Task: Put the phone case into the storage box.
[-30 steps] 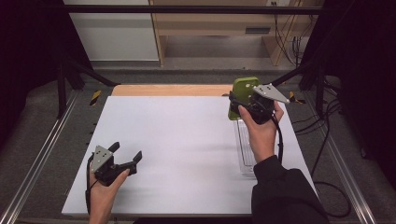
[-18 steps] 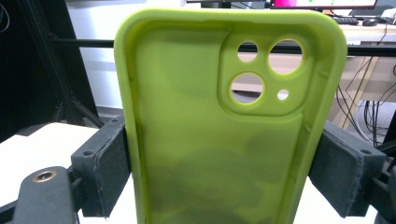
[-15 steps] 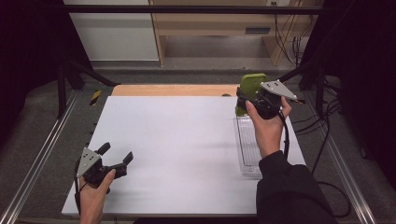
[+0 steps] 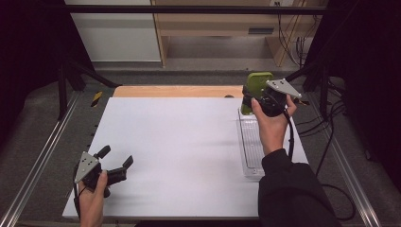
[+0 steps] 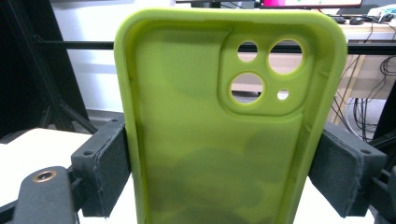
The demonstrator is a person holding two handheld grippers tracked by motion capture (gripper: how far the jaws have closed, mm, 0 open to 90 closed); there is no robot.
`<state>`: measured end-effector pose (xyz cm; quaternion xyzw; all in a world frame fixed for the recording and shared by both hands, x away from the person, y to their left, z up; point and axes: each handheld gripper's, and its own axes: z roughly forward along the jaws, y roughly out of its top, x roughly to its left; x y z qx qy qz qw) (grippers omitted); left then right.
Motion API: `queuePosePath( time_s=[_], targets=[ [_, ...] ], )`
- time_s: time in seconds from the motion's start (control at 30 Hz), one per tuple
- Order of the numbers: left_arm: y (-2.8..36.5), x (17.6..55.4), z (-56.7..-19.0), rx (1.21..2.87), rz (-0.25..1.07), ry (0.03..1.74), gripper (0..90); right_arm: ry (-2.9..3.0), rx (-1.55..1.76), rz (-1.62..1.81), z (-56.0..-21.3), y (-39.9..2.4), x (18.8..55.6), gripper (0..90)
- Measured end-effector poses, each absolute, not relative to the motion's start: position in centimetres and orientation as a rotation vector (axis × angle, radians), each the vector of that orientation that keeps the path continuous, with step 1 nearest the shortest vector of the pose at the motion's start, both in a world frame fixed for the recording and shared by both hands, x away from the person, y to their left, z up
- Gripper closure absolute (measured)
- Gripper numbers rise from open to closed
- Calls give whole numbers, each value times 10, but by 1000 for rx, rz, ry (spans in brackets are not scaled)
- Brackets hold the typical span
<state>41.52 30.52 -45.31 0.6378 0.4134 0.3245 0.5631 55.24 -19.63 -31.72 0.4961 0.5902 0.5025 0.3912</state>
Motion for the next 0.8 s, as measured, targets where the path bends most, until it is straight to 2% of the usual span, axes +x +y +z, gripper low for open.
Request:
queuePosePath(
  time_s=[0.5, 0.8],
  targets=[
    [321, 414, -452, 1452, 717, 881, 23, 1504, 1254, 1256, -324, -194, 561, 157],
    [316, 414, -452, 1461, 723, 849, 17, 1501, 1265, 1235, -331, -199, 565, 157]
  ],
)
